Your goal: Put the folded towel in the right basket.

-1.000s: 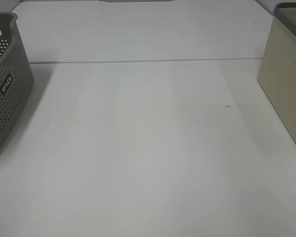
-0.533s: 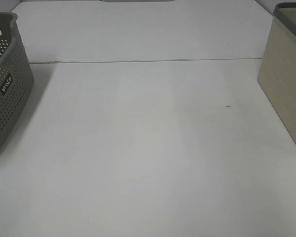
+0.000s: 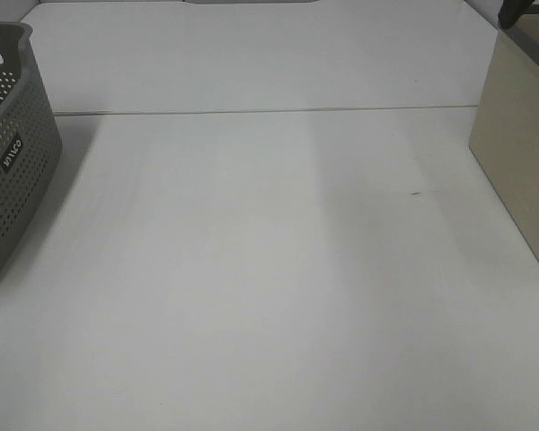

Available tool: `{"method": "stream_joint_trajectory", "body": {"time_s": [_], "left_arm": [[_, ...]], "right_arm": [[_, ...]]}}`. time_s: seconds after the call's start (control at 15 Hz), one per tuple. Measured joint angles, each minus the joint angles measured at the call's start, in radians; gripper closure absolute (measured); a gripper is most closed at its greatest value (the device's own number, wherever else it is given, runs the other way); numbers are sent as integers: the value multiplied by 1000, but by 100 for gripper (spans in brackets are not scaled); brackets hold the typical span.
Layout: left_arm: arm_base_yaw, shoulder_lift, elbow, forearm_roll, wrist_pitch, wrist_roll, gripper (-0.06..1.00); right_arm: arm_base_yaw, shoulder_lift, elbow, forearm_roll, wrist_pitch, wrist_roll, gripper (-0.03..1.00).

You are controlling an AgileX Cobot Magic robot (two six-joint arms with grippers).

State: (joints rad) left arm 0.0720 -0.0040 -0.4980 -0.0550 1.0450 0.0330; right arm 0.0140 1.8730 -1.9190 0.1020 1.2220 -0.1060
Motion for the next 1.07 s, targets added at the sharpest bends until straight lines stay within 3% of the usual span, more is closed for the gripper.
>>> {"method": "stream_joint_trajectory", "body": {"time_s": [0.13,0.4,0.67,0.8,0.87,1.07], "left_arm": [[0,0,0,0,0,0,-3],[0,0,0,0,0,0,-3],[0,0,0,0,0,0,-3],[0,0,0,0,0,0,-3],[0,0,0,0,0,0,-3],[0,0,0,0,0,0,-3]], "right_arm": [[18,-74,0,-50,1,96,-2],[23,-246,103,-50,0,137,-2],[25,-518,416,-44,-88,144,-2],[25,-716,632,-44,-146,144,-2],[25,-895,813,-45,-174,144,-2],[25,-1135,1023,-54,-208,124,-2]]}}
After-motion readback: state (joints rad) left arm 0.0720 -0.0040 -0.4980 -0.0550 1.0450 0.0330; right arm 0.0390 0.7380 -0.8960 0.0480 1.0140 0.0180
